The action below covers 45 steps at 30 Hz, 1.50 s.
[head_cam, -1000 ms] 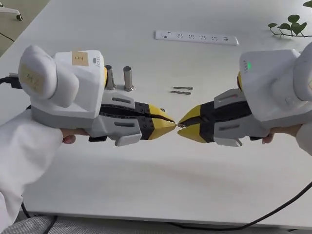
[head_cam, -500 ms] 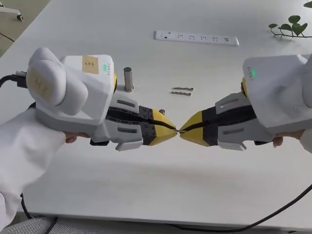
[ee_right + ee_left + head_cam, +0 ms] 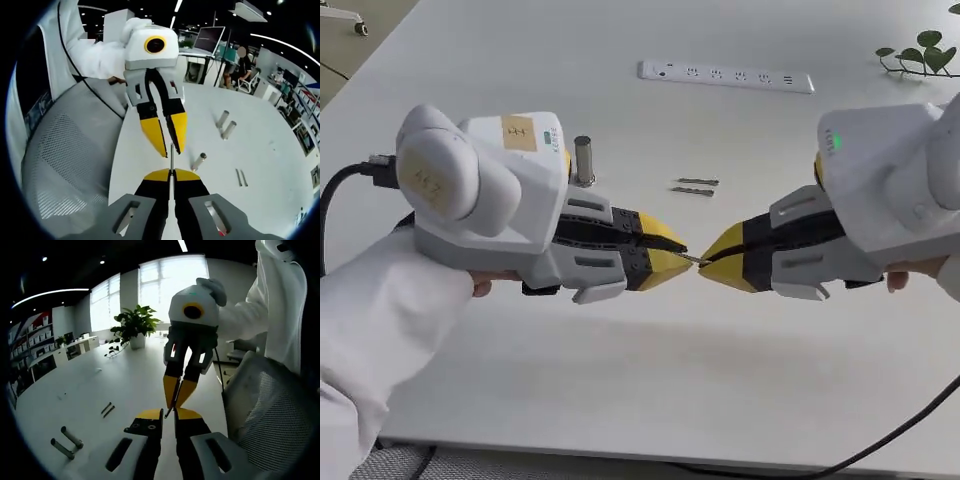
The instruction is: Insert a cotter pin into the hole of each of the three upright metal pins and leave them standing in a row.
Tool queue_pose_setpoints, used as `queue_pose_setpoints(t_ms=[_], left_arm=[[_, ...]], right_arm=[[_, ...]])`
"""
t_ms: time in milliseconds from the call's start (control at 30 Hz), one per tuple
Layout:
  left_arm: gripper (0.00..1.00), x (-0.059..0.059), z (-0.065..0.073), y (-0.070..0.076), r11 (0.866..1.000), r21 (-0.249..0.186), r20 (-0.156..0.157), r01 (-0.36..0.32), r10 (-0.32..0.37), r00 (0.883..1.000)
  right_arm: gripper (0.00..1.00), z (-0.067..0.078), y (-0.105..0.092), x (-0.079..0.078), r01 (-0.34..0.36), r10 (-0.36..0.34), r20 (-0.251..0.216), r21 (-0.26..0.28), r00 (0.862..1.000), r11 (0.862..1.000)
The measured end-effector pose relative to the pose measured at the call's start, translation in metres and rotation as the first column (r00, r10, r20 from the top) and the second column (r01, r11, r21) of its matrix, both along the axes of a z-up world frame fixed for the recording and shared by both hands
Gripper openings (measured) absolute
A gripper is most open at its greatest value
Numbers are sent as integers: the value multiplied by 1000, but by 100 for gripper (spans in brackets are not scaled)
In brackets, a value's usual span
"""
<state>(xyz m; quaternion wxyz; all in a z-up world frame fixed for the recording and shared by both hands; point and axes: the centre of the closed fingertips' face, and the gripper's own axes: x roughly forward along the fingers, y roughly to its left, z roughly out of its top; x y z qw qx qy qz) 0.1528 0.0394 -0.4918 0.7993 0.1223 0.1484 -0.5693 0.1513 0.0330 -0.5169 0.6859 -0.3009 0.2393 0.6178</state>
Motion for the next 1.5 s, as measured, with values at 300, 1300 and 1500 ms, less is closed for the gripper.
queue_pose_setpoints(t_ms=[300,1300,1500], left_arm=[[28,26,-14,16,991,26,13,-131,130,991],[15,60,-96,20,965,60,-165,-256,262,951],[10,63,-100,21,964,76,-146,-255,263,954]], right_arm=[[0,-15,-8,20,80,-83,-34,-74,996,994],[0,-54,1,53,56,-79,-114,-189,990,980],[0,-55,1,55,44,-68,-118,-194,991,980]])
